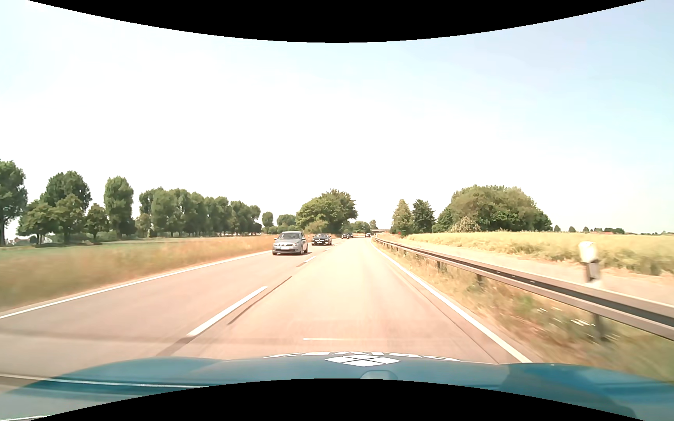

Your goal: Follow the waypoints while adhering to traffic rules and regulations

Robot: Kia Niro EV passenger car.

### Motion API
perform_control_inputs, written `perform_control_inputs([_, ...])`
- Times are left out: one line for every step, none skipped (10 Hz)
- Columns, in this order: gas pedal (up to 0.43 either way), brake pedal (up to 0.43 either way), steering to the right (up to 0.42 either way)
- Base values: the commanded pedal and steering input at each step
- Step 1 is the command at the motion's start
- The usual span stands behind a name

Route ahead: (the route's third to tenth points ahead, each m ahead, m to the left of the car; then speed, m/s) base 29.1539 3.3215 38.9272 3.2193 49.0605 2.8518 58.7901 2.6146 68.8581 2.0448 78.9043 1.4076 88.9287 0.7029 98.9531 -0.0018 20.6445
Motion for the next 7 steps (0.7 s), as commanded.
perform_control_inputs([0.157,0.000,0.004])
perform_control_inputs([0.169,0.000,0.005])
perform_control_inputs([0.189,0.000,0.005])
perform_control_inputs([0.189,0.000,0.005])
perform_control_inputs([0.189,0.000,0.005])
perform_control_inputs([0.189,0.000,0.005])
perform_control_inputs([0.177,0.000,0.005])
